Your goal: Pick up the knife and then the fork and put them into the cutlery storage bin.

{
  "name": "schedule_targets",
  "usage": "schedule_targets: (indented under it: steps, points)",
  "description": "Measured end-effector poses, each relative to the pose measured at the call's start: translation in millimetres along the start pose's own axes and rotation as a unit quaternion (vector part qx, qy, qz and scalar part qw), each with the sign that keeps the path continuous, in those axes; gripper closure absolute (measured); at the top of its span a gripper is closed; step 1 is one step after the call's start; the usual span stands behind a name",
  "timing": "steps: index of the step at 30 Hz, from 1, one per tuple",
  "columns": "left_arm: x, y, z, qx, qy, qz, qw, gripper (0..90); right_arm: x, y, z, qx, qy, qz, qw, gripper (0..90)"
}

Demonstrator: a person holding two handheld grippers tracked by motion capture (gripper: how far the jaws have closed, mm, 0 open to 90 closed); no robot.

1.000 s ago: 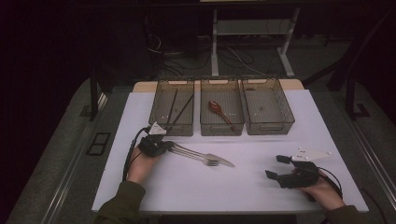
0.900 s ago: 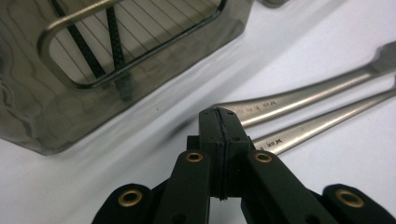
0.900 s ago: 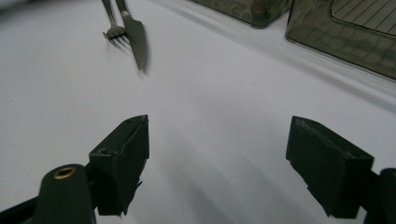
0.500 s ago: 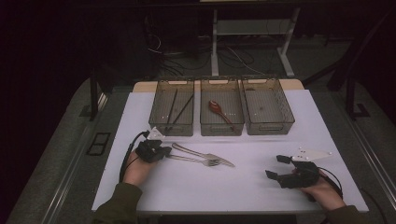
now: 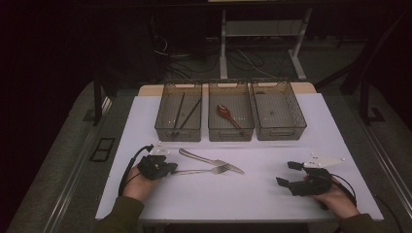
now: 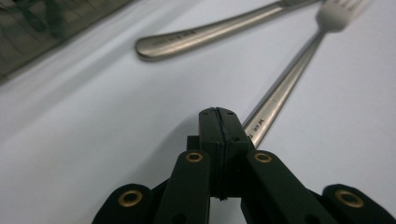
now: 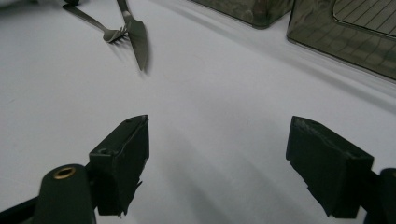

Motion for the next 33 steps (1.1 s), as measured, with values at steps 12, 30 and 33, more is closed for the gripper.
schedule_targets:
  steps: [12,30,33]
  points:
    - [9.4,27.4,-14.1,-0.011,-0.009,-0.026,0.9996,88.8,-0.5,-0.6,0.3,0.001,0.0,0.001,1.0,20.6]
    - [-11.0,52.6,28.0,-0.046,0.054,-0.073,0.9949,74.2,-2.4,-1.4,0.2,0.003,-0.002,0.003,1.0,20.6]
    - [-23.0,57.7,34.9,-0.056,0.048,-0.077,0.9943,74.1,-2.2,-1.0,-0.1,0.001,-0.003,0.002,1.0,20.6]
Point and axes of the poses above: each handheld gripper's, and its own axes: x roughly backward along the jaws, z roughly out of its top, y roughly to its right, the point moved 4 cm from there along -x, roughly forward along the jaws, and after that the axes turned 3 degrees about -z, right-handed, at the moved point
